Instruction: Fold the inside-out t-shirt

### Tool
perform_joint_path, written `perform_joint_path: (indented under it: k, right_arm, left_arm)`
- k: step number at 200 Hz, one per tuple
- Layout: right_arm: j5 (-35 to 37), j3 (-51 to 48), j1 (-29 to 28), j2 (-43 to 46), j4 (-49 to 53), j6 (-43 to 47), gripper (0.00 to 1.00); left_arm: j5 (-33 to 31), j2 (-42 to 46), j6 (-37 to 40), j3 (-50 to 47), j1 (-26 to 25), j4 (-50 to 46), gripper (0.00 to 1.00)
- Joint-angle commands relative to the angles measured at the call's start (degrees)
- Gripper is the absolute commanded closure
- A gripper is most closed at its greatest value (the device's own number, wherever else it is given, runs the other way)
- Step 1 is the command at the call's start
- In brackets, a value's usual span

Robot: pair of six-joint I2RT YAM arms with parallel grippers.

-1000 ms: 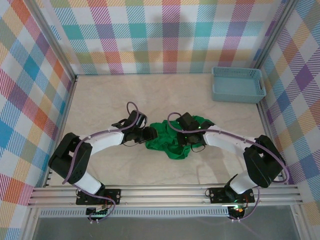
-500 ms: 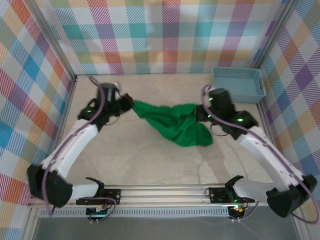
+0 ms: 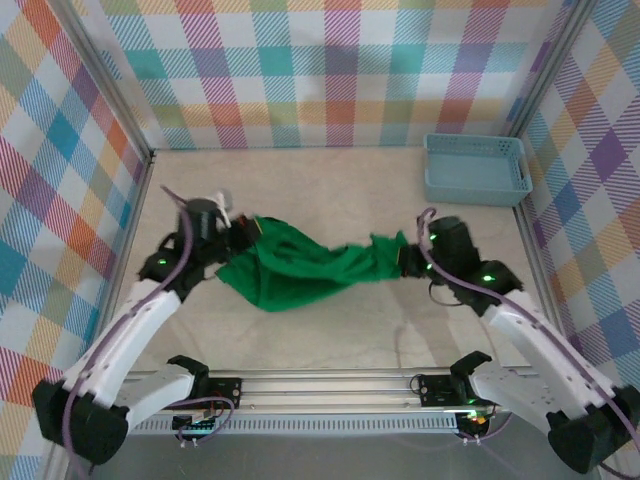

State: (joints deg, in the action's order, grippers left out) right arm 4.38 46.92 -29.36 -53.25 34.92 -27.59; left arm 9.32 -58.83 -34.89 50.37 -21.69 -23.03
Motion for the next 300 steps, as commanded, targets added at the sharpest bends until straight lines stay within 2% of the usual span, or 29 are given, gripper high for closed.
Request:
perform_joint_path:
  k: [1,11,32,46,86,110,134,158,168,188,221,239,266,284,300]
  right_arm:
    - [-2.0,-8.3,0.0,-0.5,-2.7,-8.9,0.71]
    - [-0.6,-9.7,0.0,-2.1,-1.8,-10.4,0.57]
    - [3.3,-8.1,-0.1,-5.0,1.5,-9.8,0.43]
    - [3.0,-5.9,-0.1,-6.4,2.0,-8.6,0.39]
    - [-1.7,-5.1,-2.0,-10.6,-3.1,-8.6,0.36]
    - [-2.3,-3.3,-5.1,-17.2,-5.8,-9.3,0.37]
    - [-2.2,-0.4,-6.6,-23.7,-8.1,-9.7,0.38]
    - [-0.2,2.0,-6.6,-29.7,-8.8,-9.6,0.43]
    - [0.8,3.1,-6.6,-31.7,-8.2,-9.3,0.49]
    - [4.4,4.7,-6.6,-33.1,-5.1,-8.9,0.7]
    - [8.9,4.6,-5.0,-28.8,-1.6,-6.0,1.0]
    - [8.4,6.9,-1.5,-25.1,1.1,-3.5,1.0]
    - [5.3,13.9,4.6,-18.0,3.4,1.2,1.0]
    - [4.8,22.5,7.3,-15.1,6.5,3.9,1.0]
    - [5.5,28.8,8.5,-11.9,8.0,5.5,1.0]
  left_arm:
    - [4.0,0.8,-3.5,-8.6,-2.4,0.0,1.0]
    - [4.5,0.3,-4.3,-11.7,-3.8,1.1,1.0]
    - [3.2,-0.3,-4.9,-16.2,-7.6,2.2,1.0]
    - [2.7,-0.1,-5.4,-18.7,-8.9,2.8,1.0]
    - [-0.3,3.5,-6.0,-21.7,-9.1,1.5,1.0]
    - [-2.4,4.4,-5.9,-22.2,-9.1,1.1,0.95]
    - [-3.5,4.0,-5.6,-21.8,-9.1,1.1,0.95]
    - [-3.6,3.4,-5.6,-21.8,-9.1,1.7,0.95]
    - [-3.7,3.1,-5.6,-21.8,-9.1,1.8,0.95]
    - [-4.9,2.9,-5.8,-21.5,-9.1,1.2,0.95]
    - [-8.4,2.5,-6.0,-19.4,-8.7,-0.8,0.96]
    - [-10.9,2.2,-5.1,-15.3,-6.5,-3.9,0.98]
    - [-8.0,1.1,-2.9,-6.6,1.1,-5.4,1.0]
    - [-5.2,-0.9,-0.8,3.7,6.1,-7.1,1.0]
    - [-5.5,-1.8,0.5,12.4,7.6,-8.8,1.0]
